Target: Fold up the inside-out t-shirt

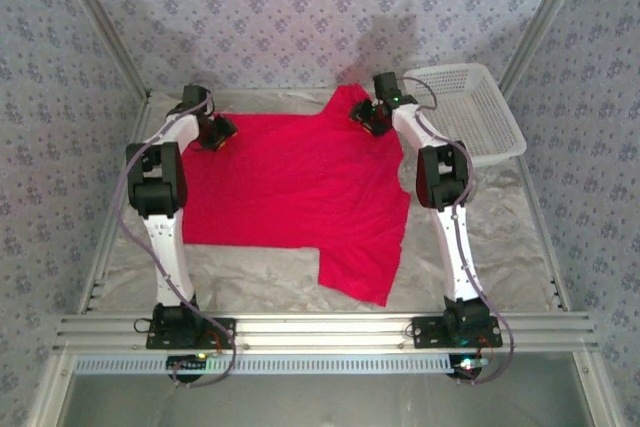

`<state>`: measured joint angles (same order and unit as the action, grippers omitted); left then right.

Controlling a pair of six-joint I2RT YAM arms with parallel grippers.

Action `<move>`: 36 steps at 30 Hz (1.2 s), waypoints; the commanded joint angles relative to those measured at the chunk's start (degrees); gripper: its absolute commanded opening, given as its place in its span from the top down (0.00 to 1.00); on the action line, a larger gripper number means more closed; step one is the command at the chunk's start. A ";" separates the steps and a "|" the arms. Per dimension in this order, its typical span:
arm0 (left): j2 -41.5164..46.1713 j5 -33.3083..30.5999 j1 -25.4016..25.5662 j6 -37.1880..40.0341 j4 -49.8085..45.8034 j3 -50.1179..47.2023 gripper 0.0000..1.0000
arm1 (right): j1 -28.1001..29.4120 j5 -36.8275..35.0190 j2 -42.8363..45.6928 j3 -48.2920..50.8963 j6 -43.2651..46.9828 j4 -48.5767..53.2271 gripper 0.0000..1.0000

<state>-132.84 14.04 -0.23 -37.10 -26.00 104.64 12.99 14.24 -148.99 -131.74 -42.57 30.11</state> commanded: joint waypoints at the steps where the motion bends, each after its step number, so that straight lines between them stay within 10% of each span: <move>1: -3.83 -0.48 0.51 -0.20 -4.66 3.60 0.55 | -2.41 -4.09 -5.33 -7.25 1.03 8.85 0.45; 9: 5.99 -3.94 -0.24 2.27 -9.02 3.69 0.54 | -2.18 0.41 2.56 -11.40 5.45 12.63 0.42; 24: 54.78 -4.35 -14.94 0.97 -12.59 -49.59 0.55 | 11.85 -9.16 52.37 46.78 12.18 8.71 0.39; 36: 53.63 -5.15 -19.37 0.23 -7.30 -60.89 0.58 | 13.37 -11.96 69.68 68.90 10.73 12.10 0.39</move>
<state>-77.58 9.19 -19.18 -36.51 -35.73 43.99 26.26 4.05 -83.66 -64.93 -31.51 39.24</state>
